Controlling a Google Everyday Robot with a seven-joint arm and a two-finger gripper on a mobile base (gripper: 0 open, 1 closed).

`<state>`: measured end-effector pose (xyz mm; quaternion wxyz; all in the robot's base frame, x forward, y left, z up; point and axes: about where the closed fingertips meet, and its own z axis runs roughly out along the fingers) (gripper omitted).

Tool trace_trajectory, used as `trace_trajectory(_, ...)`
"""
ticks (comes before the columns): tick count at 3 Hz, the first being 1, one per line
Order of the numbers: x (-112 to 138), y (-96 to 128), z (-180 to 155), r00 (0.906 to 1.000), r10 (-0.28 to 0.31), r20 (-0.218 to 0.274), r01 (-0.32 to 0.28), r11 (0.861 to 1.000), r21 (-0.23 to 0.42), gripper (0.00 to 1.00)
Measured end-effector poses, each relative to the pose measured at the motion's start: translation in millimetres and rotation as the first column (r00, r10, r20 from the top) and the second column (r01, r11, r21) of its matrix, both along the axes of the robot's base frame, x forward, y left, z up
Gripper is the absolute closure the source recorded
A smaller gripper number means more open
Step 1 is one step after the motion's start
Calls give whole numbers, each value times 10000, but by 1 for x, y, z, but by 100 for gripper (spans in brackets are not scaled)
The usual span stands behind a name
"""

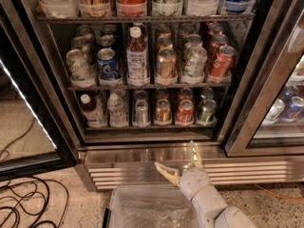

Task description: Pick coke can from bottom shelf of fridge

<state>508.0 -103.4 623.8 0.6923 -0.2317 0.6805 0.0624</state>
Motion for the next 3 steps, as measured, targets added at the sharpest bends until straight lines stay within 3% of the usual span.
trace_trajectory(1, 7, -4, -2, 9997, -240, 24, 240, 9996, 112, 41)
trace_trajectory(2, 16, -9, -5, 9988, -480, -37, 480, 9987, 159, 41)
trace_trajectory(3, 26, -18, -8, 9966, -820, -114, 821, 9965, 158, 29)
